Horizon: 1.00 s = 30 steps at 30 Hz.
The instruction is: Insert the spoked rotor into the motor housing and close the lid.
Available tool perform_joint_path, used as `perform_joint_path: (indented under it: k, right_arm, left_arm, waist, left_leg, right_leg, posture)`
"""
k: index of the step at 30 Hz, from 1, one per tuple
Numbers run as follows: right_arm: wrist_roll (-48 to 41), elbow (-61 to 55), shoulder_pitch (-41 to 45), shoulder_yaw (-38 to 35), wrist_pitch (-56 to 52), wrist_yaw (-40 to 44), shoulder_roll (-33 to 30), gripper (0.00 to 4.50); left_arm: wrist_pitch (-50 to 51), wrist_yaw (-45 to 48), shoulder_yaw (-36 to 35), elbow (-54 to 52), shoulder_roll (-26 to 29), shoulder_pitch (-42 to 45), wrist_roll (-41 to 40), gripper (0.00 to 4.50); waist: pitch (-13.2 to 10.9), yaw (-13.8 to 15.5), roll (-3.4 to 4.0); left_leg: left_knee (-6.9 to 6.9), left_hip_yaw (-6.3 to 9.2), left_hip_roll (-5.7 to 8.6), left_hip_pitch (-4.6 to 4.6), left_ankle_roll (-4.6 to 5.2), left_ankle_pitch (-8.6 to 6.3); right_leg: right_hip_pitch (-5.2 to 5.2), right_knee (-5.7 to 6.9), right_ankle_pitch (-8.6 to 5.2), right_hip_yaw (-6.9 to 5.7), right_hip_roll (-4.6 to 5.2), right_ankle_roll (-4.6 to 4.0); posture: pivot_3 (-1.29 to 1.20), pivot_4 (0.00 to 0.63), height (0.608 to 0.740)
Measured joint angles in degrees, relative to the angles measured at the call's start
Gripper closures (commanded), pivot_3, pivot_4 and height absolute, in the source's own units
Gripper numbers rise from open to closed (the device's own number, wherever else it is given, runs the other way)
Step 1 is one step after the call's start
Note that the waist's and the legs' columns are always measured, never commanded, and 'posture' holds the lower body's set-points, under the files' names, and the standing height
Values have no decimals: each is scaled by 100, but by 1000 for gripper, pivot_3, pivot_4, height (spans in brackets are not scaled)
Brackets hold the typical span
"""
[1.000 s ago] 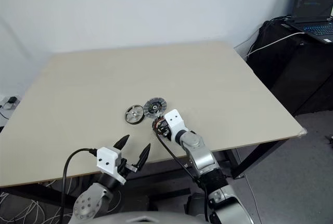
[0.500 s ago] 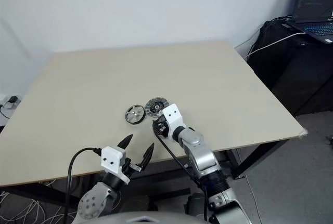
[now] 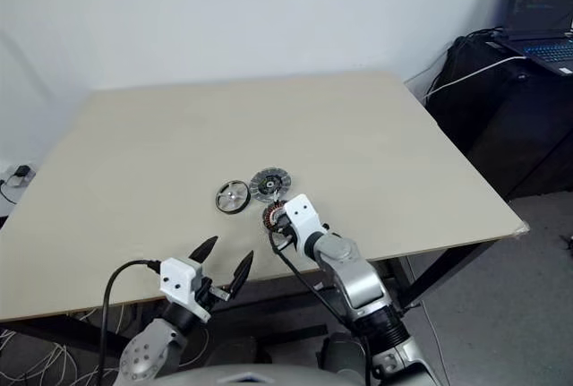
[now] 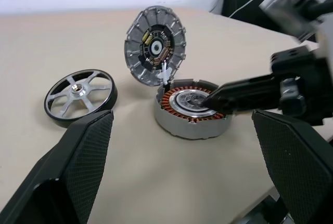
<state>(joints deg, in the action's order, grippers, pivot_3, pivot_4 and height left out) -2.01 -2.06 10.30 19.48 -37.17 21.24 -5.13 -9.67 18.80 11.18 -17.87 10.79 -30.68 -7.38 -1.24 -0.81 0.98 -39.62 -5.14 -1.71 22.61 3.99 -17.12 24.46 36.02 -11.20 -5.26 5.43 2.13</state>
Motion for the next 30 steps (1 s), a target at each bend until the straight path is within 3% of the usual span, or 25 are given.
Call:
perform_joint_path:
  k: [30]
  right_arm:
    - [-9, -25, -15, -140, -83, -125, -221, 4482]
  left_arm:
    - [64, -124, 174, -19, -96, -86, 171, 0]
  waist:
    - [-7, 8, -7]
  left_leg:
    - [0, 1, 0, 1, 0, 0]
  right_leg:
    - [0, -1, 0, -1, 0, 1]
  posture:
    - [0, 0, 740]
